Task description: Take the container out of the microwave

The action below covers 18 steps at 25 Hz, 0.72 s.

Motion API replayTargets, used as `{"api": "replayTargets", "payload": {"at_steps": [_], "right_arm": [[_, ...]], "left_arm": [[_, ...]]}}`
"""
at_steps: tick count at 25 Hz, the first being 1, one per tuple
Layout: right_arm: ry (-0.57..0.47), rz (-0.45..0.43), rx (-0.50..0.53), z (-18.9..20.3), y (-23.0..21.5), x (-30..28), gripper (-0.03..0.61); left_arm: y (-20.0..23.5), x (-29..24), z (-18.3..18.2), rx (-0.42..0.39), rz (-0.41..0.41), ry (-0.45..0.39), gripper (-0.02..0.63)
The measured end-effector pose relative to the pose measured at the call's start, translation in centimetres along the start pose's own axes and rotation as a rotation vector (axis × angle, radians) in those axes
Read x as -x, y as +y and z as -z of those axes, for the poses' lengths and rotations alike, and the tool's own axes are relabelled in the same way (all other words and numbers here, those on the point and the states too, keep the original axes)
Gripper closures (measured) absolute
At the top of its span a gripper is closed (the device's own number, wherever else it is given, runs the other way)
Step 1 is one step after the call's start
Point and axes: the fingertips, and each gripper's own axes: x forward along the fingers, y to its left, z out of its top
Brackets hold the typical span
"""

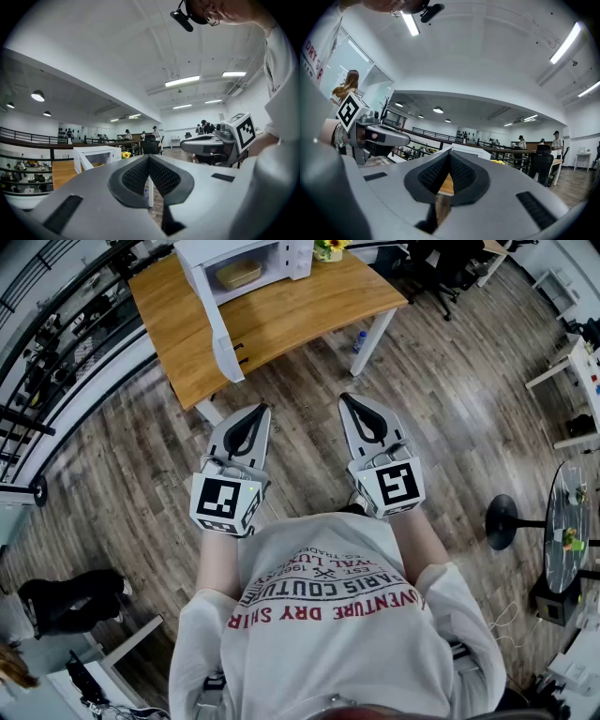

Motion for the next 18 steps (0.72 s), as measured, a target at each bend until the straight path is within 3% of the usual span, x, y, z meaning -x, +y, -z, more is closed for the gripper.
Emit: {"api": "replayTargets", "payload": {"at_steps": [10, 18], "right_arm": [[0.013, 0.005, -0.012, 0.6, -0.5, 0.1, 0.551], [0.009, -0.082, -0.043, 1.6, 0.6, -1.4, 0.548]], "left_arm": [[0.5, 0.1, 0.3, 0.036, -0.008, 0.007, 0.6], [1.5, -0.6, 1.7, 0.058, -0.011, 0.028, 0.6]]}}
